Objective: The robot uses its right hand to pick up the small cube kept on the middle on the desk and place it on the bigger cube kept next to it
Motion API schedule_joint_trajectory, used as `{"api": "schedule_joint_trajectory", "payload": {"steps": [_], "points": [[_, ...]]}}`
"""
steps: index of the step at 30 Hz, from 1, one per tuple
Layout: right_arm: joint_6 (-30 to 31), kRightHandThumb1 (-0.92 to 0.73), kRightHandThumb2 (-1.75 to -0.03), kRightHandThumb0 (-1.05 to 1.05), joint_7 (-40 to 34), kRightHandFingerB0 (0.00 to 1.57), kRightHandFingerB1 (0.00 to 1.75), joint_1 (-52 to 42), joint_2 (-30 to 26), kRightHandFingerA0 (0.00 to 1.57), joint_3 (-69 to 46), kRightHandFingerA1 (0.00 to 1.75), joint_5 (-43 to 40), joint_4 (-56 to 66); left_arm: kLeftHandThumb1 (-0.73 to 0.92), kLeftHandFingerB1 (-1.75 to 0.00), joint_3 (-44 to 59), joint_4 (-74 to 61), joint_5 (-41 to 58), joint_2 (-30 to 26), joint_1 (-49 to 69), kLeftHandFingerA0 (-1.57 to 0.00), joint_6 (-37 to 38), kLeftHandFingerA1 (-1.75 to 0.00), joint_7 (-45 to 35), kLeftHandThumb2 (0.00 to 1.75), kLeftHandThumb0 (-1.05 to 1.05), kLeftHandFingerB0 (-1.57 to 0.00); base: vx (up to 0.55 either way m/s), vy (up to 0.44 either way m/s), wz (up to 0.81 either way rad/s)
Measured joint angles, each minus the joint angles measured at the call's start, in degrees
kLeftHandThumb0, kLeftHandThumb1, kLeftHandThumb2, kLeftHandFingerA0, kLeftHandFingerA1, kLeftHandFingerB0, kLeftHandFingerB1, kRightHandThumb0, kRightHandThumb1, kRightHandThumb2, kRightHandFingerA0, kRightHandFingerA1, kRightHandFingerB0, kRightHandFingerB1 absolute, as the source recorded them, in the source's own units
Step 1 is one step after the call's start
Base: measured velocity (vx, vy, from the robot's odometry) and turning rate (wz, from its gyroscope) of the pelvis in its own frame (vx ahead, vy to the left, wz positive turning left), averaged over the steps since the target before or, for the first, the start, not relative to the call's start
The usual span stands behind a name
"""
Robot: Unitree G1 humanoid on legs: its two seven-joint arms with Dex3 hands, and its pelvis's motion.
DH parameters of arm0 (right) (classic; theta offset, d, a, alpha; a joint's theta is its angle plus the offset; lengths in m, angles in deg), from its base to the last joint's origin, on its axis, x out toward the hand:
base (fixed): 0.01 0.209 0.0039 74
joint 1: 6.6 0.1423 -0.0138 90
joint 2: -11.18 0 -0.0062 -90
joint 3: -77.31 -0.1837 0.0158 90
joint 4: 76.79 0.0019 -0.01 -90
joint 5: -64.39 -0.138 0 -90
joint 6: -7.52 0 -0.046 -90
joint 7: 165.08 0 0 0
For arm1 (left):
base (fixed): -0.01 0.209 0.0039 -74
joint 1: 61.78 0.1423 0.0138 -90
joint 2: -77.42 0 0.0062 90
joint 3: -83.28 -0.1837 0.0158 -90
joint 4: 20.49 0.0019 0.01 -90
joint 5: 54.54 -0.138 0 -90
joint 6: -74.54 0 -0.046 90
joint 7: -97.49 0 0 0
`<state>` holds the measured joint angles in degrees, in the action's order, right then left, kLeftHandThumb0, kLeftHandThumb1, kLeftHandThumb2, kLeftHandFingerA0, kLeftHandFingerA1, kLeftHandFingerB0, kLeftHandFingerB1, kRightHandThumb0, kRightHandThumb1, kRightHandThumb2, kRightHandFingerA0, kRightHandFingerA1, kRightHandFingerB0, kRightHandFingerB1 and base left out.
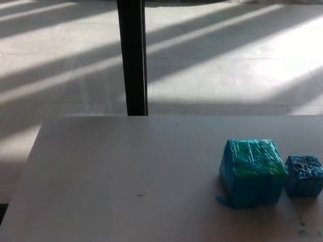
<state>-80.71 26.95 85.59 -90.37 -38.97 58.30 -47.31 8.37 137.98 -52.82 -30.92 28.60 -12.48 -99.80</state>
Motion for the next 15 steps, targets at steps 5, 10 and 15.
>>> {"api": "schedule_joint_trajectory", "payload": {"steps": [5, 10, 15], "points": [[-0.12, -0.79, -0.64, -0.76, 1.20, 0.31, 0.77, -0.15, -0.05, 0.69, -0.11, 0.86, -0.95, -0.68, 0.65, -0.57, 0.15, 1.44, 0.56, -0.06, -0.30, -0.59, 0.54, -0.75, -1.90, 0.59, -0.66, -0.63, 0.00, 0.000, 0.00], [-0.36, -0.79, -0.64, -0.80, 0.42, 0.24, 0.93, -0.30, -0.09, 0.68, -2.31, 0.98, -2.07, -0.10, 0.63, -0.57, 0.49, 2.27, 0.96, -0.10, -0.55, -0.57, 1.03, -0.67, -2.89, 0.59, -0.68, -0.66, 0.00, 0.000, 0.00], [-0.18, -0.83, -0.63, -0.74, -1.30, 0.15, 0.94, 0.58, -1.41, 0.69, -8.30, 1.08, -4.91, 1.80, 0.66, -0.56, 0.44, 2.59, 1.09, -0.14, -0.76, -0.54, 1.09, -0.67, -3.36, 0.60, -0.68, -0.64, 0.00, 0.000, 0.00]]}}
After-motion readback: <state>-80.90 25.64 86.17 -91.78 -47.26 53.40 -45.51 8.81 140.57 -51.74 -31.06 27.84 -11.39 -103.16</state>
